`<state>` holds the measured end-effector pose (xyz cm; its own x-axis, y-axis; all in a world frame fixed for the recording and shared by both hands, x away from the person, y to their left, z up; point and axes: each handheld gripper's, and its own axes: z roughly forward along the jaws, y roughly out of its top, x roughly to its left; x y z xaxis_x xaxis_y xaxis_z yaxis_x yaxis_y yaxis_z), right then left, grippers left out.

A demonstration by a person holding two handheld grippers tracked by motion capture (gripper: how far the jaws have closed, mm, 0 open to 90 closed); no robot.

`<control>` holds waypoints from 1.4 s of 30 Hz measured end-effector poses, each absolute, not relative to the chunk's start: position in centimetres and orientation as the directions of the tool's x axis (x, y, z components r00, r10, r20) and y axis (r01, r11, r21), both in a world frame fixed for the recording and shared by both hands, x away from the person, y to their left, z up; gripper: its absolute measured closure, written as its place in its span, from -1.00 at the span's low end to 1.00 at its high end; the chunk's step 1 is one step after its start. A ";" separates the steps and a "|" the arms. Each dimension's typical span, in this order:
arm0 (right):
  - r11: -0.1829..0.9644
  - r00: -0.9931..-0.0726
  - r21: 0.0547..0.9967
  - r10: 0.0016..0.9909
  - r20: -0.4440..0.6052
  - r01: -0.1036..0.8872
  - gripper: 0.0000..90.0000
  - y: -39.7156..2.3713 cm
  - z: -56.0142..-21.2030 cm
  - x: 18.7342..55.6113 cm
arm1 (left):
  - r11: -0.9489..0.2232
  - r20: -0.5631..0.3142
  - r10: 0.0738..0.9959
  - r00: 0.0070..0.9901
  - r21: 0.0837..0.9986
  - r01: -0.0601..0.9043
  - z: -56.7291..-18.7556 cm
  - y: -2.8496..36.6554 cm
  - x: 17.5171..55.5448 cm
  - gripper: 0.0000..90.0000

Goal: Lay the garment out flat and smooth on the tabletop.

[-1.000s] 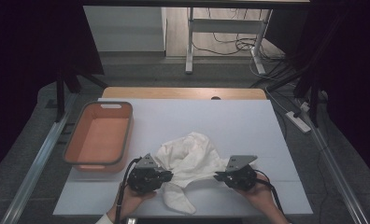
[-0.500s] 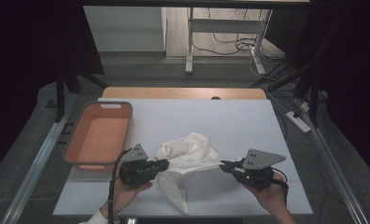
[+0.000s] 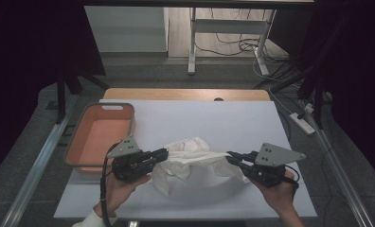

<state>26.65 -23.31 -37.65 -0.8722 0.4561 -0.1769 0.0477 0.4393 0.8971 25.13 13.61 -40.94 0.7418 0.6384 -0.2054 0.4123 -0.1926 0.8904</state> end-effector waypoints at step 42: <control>0.439 -0.720 0.820 0.692 -0.046 0.368 -0.15 -21.3 -44.2 36.7 | -0.259 -0.124 0.792 0.598 0.818 0.514 -42.3 12.4 33.4 -0.36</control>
